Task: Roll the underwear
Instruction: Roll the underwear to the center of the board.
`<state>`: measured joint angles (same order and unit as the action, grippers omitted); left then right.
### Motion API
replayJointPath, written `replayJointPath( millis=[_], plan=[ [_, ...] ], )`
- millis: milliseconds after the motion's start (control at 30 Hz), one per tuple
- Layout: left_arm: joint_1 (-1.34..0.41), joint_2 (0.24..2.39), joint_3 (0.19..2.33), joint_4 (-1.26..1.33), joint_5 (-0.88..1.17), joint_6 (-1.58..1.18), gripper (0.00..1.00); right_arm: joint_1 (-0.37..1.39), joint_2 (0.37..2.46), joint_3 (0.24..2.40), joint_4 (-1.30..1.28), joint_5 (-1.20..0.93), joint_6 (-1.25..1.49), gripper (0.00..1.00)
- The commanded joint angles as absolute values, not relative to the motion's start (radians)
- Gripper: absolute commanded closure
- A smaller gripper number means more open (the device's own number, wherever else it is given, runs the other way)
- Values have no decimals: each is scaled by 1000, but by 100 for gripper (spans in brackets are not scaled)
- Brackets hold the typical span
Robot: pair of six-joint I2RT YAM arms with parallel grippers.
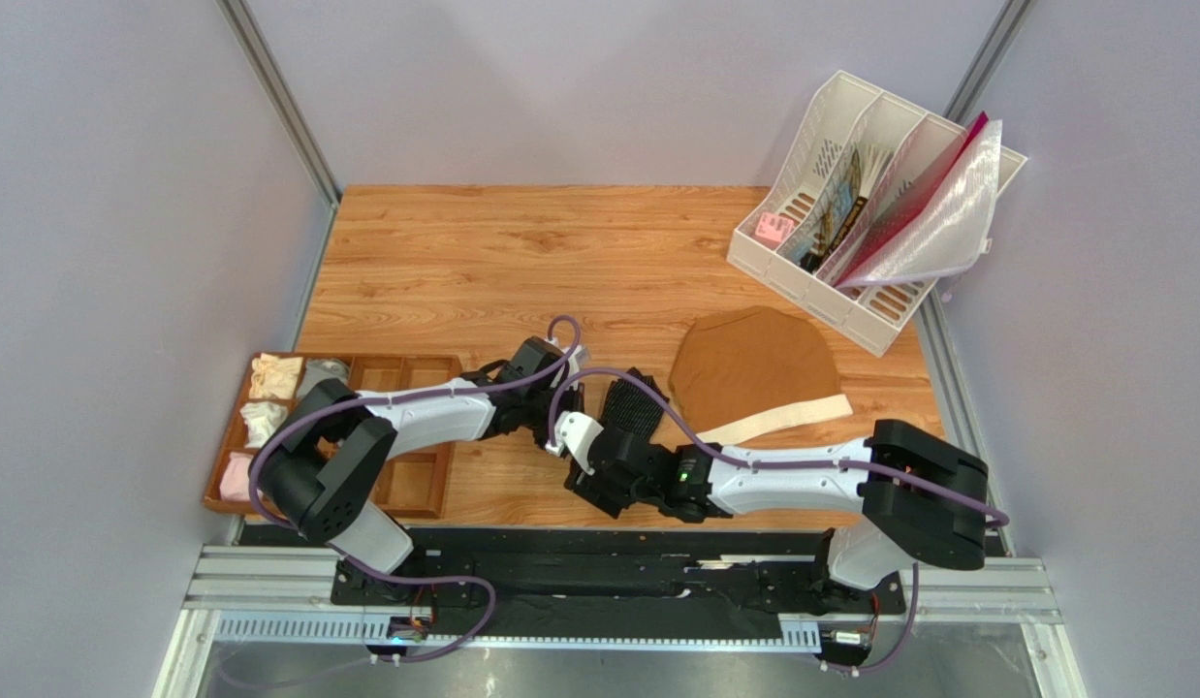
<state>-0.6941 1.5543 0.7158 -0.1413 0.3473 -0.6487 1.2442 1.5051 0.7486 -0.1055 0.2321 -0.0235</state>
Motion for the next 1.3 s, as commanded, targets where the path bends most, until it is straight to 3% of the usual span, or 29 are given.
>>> replayJointPath(
  millis=[0, 200, 300, 367, 433, 467, 533, 567, 633, 833, 1267],
  plan=[
    [-699, 1566, 724, -215, 347, -620, 99, 1256, 1534, 747, -52, 296, -40, 41],
    [-698, 1554, 719, -212, 357, -626, 100, 1259, 1578, 742, -46, 308, -31, 55],
    [-698, 1546, 716, -212, 362, -627, 100, 1259, 1592, 741, -38, 319, -25, 65],
    [-695, 1540, 715, -207, 376, -627, 96, 1259, 1595, 744, -43, 315, -12, 79],
    [-690, 1526, 703, -190, 388, -627, 84, 1259, 1588, 750, -49, 287, 9, 98],
    [-684, 1497, 696, -189, 388, -626, 61, 1258, 1583, 750, -51, 275, 26, 100],
    [-654, 1456, 678, -207, 374, -620, 45, 1253, 1557, 747, -52, 208, 60, 100],
    [-635, 1403, 673, -216, 364, -617, 29, 1244, 1549, 747, -51, 181, 72, 100],
    [-582, 1312, 649, -245, 338, -606, 20, 1223, 1523, 744, -45, 97, 109, 100],
    [-549, 1157, 603, -308, 256, -594, 17, 1157, 1508, 727, -9, -100, 186, 100],
    [-569, 1040, 425, -77, 304, -600, 21, 959, 1519, 650, 101, -310, 353, 100]
  ],
)
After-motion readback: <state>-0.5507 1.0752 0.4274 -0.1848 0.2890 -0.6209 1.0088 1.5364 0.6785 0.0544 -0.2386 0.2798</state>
